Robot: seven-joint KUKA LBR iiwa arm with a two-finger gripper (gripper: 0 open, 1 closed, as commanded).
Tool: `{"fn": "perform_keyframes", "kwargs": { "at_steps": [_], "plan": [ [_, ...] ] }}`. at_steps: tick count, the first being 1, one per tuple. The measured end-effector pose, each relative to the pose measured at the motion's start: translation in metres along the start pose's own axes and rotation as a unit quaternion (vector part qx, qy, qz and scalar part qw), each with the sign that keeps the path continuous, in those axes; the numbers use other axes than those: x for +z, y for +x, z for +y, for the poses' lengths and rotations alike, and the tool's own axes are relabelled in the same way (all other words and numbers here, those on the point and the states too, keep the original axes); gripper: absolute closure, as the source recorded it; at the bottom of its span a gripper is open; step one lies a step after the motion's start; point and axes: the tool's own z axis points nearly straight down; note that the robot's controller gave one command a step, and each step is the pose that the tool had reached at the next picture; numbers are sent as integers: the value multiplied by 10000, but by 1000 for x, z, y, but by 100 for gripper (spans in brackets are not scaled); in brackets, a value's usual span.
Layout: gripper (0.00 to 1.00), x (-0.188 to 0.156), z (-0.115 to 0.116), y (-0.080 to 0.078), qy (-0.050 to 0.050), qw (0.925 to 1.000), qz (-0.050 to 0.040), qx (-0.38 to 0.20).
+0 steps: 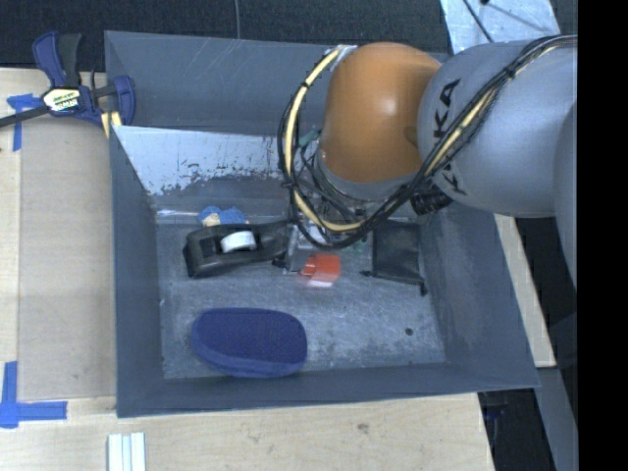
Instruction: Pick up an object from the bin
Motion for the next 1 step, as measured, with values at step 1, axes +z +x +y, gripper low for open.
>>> {"fn": "perform_keyframes", "kwargs": {
  "at_steps": [1],
  "plan": [
    [100,-121,-9,41,3,10000,6,-90]
  ]
}}
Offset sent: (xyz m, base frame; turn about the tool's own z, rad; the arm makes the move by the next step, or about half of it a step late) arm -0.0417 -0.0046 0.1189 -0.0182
